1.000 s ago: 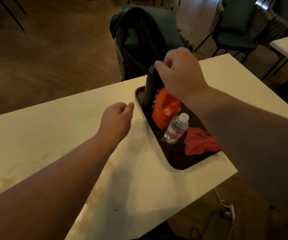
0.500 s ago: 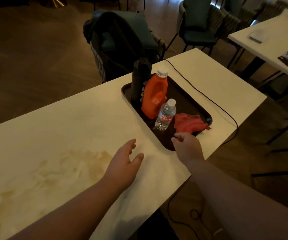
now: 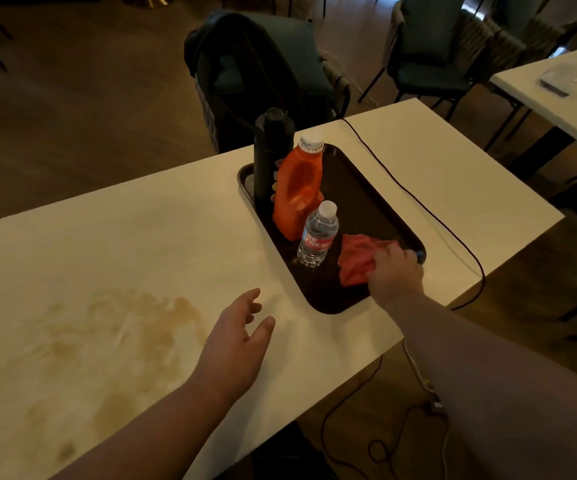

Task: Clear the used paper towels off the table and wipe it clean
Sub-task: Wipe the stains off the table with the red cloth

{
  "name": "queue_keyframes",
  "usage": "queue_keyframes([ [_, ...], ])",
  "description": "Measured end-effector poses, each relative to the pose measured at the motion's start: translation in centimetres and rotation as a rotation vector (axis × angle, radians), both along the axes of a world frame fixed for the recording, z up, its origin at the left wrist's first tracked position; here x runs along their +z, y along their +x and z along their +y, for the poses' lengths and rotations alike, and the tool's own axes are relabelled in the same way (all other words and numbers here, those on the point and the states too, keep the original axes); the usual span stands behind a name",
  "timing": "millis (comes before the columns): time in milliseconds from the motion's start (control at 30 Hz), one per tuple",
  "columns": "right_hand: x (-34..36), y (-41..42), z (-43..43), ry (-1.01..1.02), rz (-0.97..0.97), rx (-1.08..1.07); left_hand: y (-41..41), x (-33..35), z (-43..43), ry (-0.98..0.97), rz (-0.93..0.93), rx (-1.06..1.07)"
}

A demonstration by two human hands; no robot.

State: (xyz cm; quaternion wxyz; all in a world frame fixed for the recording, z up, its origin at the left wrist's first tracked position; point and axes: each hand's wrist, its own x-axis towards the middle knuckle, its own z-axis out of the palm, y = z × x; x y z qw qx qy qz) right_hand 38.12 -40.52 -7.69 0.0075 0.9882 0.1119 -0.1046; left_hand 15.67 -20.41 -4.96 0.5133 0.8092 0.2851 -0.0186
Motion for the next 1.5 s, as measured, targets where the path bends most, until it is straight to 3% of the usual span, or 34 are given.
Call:
queue_keyframes([
  [100,1.0,1.6,-0.5,-0.022,0.115,0.023,0.5,-0.1,-1.3,0.02,0.0,0.032],
  [233,2.2,0.6,-0.7,0.209,0.146,0.111,1.2,0.7,-2.9,0.058,-0.019,0.026],
  [367,6.0,-2.8,0.3,0.457,0.359,0.211,2.0,3.5,-3.1,0.187,-0.052,-0.057],
  [533,12.6,-8.7,3.7,0.656,0.476,0.407,1.0,9.1,-1.3,0.299,-0.079,-0.212],
  [700,17.5,-14.8,7.4,0.84,0.585,0.448,-5.0,12.6,2.7,0.218,-0.171,0.005],
  [833,18.9,-19.9,11.1,0.679,0.621,0.556,-11.7,13.8,5.9,0.141,-0.202,0.145],
  [933,18.0,-23.8,13.7,0.674,0.629,0.566,-16.6,13.2,7.8,0.105,-0.185,0.216],
  [1100,13.8,-29.5,16.3,0.69,0.669,0.526,-22.4,8.5,8.9,-0.047,-0.094,0.345],
  [1200,9.9,-31.0,16.8,0.563,0.561,0.569,-23.6,4.7,8.2,-0.08,-0.04,0.411],
  [1500,0.4,-33.3,17.6,0.381,0.426,0.613,-23.9,-3.0,6.9,0.067,0.153,0.452],
])
